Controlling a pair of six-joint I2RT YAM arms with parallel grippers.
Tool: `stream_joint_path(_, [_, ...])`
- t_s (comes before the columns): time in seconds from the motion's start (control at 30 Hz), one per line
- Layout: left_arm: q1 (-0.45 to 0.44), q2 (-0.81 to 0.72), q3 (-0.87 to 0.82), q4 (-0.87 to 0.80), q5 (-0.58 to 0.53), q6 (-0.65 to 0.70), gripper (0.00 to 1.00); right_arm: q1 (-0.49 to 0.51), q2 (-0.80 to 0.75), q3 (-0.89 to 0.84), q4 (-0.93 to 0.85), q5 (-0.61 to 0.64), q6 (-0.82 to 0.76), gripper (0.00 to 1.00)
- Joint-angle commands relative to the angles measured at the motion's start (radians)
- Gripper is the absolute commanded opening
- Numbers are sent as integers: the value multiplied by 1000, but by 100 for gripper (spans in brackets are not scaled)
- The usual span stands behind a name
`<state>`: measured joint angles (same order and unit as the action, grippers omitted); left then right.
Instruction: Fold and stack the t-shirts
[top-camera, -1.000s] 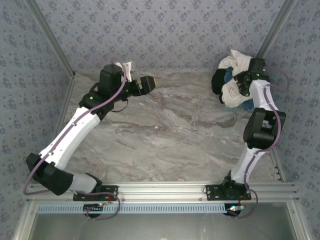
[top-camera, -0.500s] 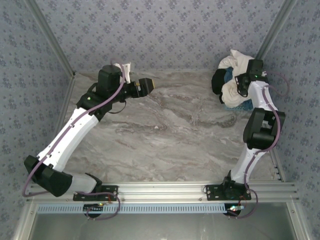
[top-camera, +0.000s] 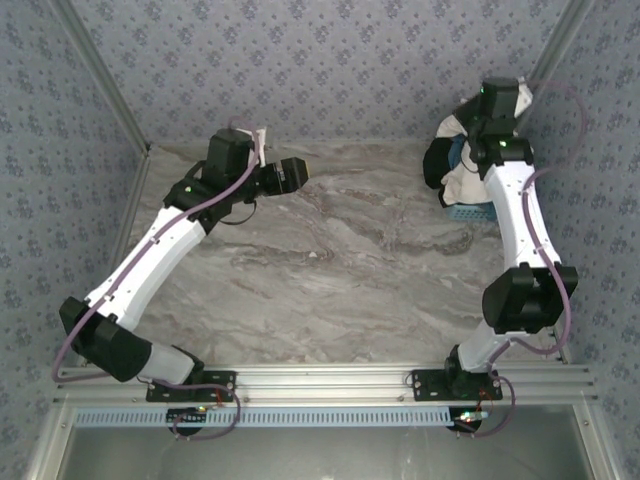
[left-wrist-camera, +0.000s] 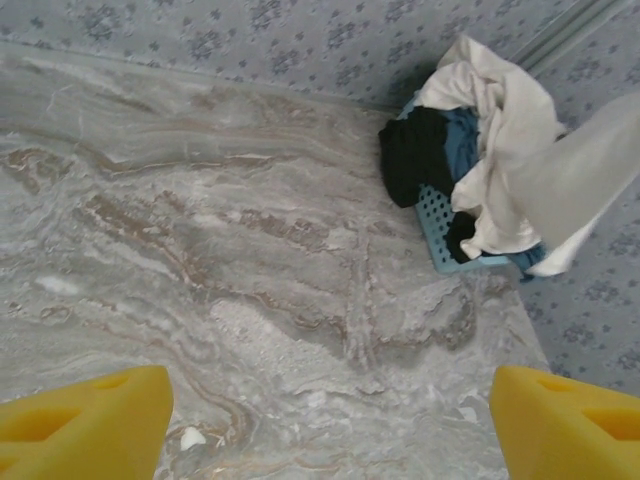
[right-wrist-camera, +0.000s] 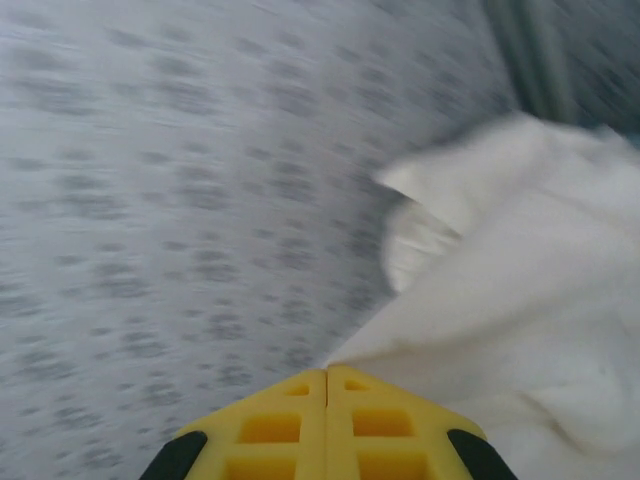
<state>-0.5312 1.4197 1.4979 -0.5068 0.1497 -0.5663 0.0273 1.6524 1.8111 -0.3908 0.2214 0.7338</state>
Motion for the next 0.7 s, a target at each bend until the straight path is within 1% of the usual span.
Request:
stream_joint_path(0.0, [7, -3, 27, -22, -40, -19, 83, 71, -47, 132, 104, 12, -234, 0])
stream_joint_path(0.1, [5, -7, 27, -41, -87, -38, 83, 144, -42, 234, 139, -50, -306, 0])
stream_joint_path(0.27, [13, -40, 36, -164, -298, -83, 83, 300, 2, 404, 131, -126, -386, 0])
stream_joint_path(0.33, [22, -65, 36, -238, -395, -112, 83, 382, 28, 464, 114, -144, -416, 0])
stream_joint_path(0.4, [31, -98, 29, -270, -452, -121, 83, 459, 50, 499, 102, -151, -425, 0])
stream_joint_path(0.47, [35, -133, 19, -285, -495, -121, 84, 521, 74, 512, 102, -170, -403, 0])
stream_joint_path(0.57, [39, -189, -3, -302, -558, -122, 84, 618, 116, 503, 72, -157, -383, 0])
stream_joint_path(0.67, [41, -240, -29, -320, -603, -129, 84, 692, 151, 414, 65, -168, -304, 0])
